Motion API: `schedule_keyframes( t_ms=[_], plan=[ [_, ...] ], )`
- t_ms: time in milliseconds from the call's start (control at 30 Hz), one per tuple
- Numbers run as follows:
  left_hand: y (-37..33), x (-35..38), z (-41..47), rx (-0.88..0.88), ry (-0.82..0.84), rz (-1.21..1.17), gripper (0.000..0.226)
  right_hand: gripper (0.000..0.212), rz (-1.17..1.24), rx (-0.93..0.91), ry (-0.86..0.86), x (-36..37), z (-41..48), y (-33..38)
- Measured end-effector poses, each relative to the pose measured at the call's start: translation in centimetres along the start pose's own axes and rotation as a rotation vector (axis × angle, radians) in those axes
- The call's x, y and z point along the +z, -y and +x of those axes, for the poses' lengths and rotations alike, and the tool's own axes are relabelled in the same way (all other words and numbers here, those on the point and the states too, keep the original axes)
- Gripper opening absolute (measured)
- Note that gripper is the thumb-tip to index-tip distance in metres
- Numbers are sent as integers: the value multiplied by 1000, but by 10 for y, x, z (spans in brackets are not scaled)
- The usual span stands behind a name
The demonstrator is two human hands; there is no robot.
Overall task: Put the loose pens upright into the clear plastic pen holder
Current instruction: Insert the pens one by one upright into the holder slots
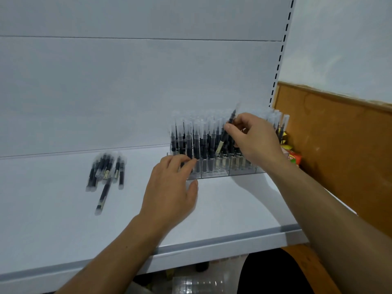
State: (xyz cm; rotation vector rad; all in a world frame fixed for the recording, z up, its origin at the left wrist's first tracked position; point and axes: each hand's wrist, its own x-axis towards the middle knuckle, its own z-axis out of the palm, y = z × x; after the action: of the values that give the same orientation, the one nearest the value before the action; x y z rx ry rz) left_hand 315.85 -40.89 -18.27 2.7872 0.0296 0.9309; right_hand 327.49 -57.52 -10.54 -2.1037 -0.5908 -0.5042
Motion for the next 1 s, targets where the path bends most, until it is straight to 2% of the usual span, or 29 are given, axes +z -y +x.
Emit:
schedule_keyframes(
  t_ms=[167, 300, 533, 733, 900, 1000],
  plan=[
    [0, 1, -1, -2, -22, -14, 47, 19, -83, -20, 27, -5, 5, -1],
    [0, 1, -1, -3, -34, -13, 46, 18, -146, -12, 213, 5, -5, -6],
    [0, 2, -1, 0, -40, 0, 46, 24, -170, 24, 147, 7, -3, -9],
    [0, 2, -1, 4, -39, 8, 45, 21, -241, -41, 278, 2, 3, -3],
    [-1, 1, -2, 7, -40, 12, 45, 21, -371, -28, 282, 12, -1, -2],
    [0, 2, -1, 4, -30, 11, 45, 28, -330, 9, 271, 18, -4, -7]
  ],
)
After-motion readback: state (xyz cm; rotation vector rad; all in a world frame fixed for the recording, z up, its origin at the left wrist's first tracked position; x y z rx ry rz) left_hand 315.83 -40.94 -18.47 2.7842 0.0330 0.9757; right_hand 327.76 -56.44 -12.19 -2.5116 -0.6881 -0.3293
